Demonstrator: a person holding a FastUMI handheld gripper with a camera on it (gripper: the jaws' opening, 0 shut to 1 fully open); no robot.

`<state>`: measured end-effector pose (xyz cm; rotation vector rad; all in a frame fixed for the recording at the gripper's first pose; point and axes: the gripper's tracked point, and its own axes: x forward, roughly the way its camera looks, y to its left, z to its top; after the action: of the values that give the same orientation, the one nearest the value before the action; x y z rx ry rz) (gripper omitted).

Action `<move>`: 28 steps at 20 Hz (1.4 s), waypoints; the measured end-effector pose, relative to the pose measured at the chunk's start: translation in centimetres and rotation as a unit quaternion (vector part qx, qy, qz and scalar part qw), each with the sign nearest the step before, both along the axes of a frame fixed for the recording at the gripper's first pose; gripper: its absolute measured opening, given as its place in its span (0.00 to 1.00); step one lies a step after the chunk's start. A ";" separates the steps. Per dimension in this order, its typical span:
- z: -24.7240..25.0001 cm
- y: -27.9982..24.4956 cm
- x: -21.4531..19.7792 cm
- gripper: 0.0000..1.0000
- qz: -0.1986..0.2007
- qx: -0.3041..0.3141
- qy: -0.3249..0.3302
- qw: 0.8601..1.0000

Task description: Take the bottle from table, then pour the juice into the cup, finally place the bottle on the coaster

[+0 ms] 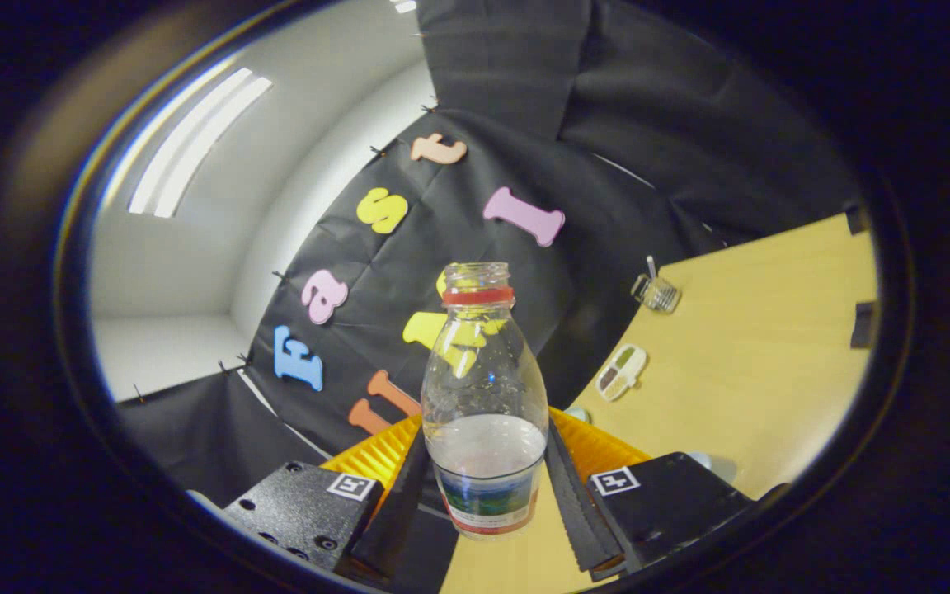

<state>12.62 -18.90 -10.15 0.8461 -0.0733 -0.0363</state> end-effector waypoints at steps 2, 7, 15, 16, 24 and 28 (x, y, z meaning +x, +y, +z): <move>0.7 -0.3 0.3 0.80 -0.018 -0.054 -0.002 0.998; 1.7 1.2 1.4 0.80 -0.016 -0.141 -0.002 0.990; -2.8 4.9 4.6 0.80 -0.028 -0.295 0.056 0.954; -3.7 5.7 5.2 0.80 -0.025 -0.310 0.063 0.948; -11.4 11.6 9.8 0.81 -0.005 -0.413 0.074 0.908; -15.5 13.9 12.0 0.81 0.006 -0.420 0.099 0.902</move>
<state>24.64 -5.03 -25.61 -0.0283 0.1074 -0.0717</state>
